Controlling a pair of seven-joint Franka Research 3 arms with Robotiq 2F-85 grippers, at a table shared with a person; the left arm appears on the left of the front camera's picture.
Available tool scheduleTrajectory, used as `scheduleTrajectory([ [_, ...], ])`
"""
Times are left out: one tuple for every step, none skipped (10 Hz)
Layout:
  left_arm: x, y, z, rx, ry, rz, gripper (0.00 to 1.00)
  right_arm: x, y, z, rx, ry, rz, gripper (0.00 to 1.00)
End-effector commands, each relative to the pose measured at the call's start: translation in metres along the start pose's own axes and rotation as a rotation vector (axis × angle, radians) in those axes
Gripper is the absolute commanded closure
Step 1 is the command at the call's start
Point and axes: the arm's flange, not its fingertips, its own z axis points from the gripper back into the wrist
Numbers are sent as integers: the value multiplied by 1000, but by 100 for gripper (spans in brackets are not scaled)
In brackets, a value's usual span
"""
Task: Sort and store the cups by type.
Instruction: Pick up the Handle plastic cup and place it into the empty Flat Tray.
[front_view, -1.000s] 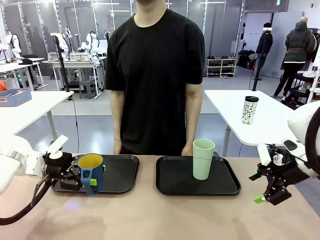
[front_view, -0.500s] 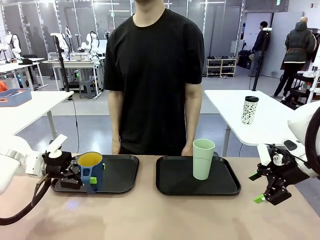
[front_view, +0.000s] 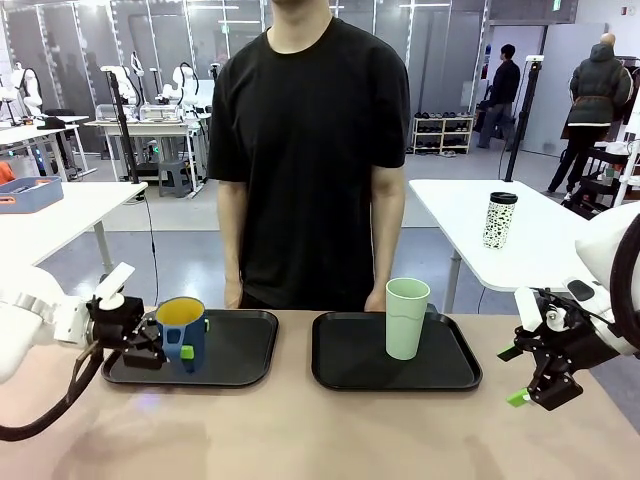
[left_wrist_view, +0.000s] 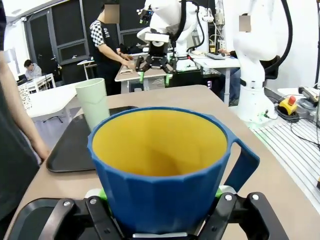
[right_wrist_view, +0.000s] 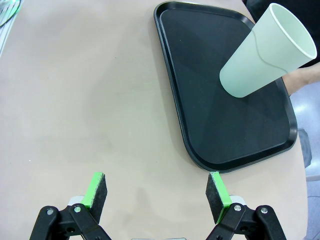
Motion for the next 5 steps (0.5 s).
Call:
scheduleTrajectory([
  [2,46,10,34,-14,24,27,-1,-1,-2,-10,-5,5,0],
  [0,69,18,71,-26,21,27,-1,-1,-2,-10,-5,5,0],
  [-2,92,24,84,-56,22,27,-1,-1,-2,-10,-5,5,0],
  [-5,109,30,109,-69,36,27,-1,-1,-2,-10,-5,5,0],
  [-6,120,36,114,-83,48,27,-1,-1,-2,-10,-5,5,0],
])
